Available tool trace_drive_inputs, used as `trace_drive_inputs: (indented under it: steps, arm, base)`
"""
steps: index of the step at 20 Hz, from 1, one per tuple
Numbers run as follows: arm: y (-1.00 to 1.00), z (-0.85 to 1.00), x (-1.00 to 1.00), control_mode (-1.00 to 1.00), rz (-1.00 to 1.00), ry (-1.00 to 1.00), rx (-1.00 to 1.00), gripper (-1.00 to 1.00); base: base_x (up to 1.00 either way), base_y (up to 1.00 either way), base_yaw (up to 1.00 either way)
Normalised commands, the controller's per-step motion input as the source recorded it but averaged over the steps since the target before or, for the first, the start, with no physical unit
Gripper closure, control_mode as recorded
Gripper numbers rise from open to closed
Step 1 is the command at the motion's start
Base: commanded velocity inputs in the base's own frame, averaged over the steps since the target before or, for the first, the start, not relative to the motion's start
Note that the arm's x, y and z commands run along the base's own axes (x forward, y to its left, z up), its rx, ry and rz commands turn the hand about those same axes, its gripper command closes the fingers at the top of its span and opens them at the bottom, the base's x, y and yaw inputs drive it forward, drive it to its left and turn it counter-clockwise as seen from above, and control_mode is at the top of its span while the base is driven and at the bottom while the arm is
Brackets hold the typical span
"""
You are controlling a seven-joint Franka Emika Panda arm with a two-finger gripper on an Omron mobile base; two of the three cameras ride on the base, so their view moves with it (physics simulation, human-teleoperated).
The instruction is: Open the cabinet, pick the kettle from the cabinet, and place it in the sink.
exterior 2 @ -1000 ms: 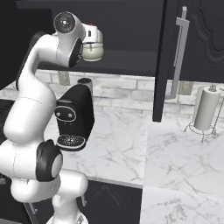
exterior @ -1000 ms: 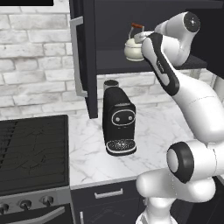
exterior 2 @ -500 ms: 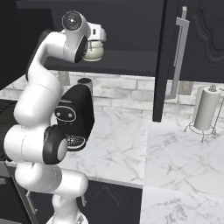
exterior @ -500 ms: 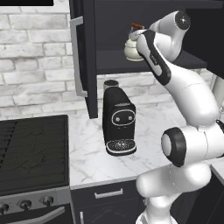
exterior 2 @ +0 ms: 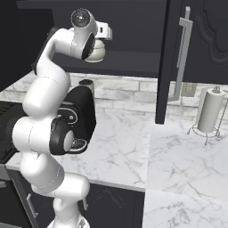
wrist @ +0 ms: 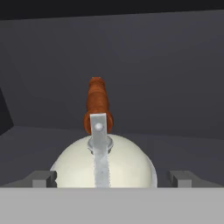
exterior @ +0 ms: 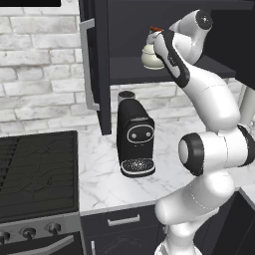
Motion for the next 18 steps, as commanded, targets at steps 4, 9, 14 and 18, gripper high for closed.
trace_drive_inputs:
  steps: [4,9,14,18]
  arm:
    - [0.00,-0.08,0.17,-1.00,0.00,0.00,0.00,-1.00]
    - [0.00,-0.08,0.11,-1.00,0.00,0.00,0.00,-1.00]
    - [0.00,-0.05,0.04,-1.00,0.00,0.00,0.00,-1.00]
    - [0.00,-0.01,0.11,-1.00,0.00,-0.04,0.00,-1.00]
  base:
    - [0.00,0.00,0.00]
    - [0.00,0.00,0.00]
    - [0.00,0.00,0.00]
    - [0.00,0.00,0.00]
